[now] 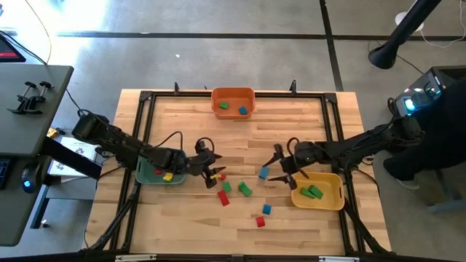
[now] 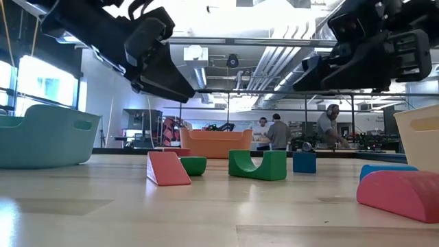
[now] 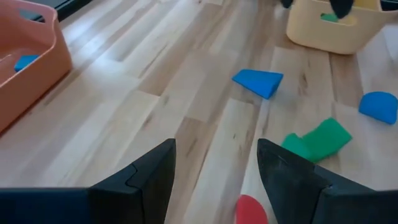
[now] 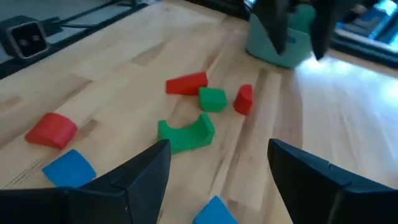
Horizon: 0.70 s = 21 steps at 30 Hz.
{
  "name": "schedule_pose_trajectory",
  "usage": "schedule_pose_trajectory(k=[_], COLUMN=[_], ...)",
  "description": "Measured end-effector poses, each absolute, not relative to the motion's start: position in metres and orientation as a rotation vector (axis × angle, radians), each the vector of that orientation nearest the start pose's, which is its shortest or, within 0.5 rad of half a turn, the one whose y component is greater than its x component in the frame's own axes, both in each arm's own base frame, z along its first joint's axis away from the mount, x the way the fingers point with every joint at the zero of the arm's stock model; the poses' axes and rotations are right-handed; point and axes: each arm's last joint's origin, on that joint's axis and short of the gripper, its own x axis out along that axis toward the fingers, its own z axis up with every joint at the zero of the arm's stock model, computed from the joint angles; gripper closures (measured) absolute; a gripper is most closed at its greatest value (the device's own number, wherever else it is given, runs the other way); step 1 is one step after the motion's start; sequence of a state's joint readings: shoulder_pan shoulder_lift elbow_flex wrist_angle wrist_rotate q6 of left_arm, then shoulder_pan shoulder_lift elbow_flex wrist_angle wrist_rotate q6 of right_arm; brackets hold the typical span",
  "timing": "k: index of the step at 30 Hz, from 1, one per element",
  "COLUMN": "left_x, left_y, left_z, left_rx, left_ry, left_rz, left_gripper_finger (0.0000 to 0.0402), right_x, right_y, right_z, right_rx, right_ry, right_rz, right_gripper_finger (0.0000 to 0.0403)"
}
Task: Sort blocks by size
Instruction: Put the green arch block into the green bin
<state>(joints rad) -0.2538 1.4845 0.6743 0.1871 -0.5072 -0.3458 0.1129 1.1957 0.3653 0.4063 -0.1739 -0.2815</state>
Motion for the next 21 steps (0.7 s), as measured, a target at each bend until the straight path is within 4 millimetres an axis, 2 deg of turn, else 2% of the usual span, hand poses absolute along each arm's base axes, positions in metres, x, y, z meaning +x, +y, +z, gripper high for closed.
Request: schedule_pose_trajectory(k=[4, 16, 21], left_x=[0.281, 0.284, 0.285], left_y=[-0.053, -0.051, -0.051], left_z=[0.177, 0.180, 0.182], left_rx=[-0.110, -0.127, -0.102], left_ry=[0.521, 0.473, 0.457], left_rz=[0.358, 0.366, 0.370], left_gripper_finger=[0.0190, 0.0190, 0.0190], right_x=[0.229, 0.300, 0.313], right_y=[0.031, 0.046, 0.049], right_z=[0.166, 0.153, 0.134], right_rx=[-0.258, -0.316, -0.280], right_ry=[0.375, 0.499, 0.570], right_rz=[0.410, 0.654, 0.734], right_gripper_finger=[0.0139, 0.0140, 0.0140])
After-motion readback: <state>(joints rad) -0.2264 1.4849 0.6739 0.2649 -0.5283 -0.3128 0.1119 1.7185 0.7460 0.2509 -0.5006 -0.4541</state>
